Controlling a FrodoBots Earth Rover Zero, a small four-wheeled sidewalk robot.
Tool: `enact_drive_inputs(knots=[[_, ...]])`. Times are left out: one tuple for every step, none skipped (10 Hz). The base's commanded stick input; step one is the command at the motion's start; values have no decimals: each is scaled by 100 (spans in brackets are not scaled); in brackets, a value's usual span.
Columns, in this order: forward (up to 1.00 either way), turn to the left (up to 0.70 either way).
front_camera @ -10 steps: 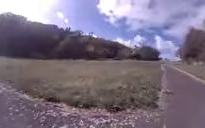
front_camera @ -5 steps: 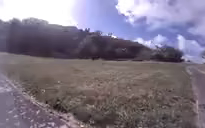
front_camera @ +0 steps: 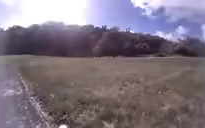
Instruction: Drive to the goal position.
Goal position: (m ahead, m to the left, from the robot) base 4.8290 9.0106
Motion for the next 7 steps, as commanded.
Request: enact_drive_inputs(knots=[[-100,-40],[-100,-40],[-100,-40],[-100,-40],[-100,-40],[-100,-40],[-100,-40]])
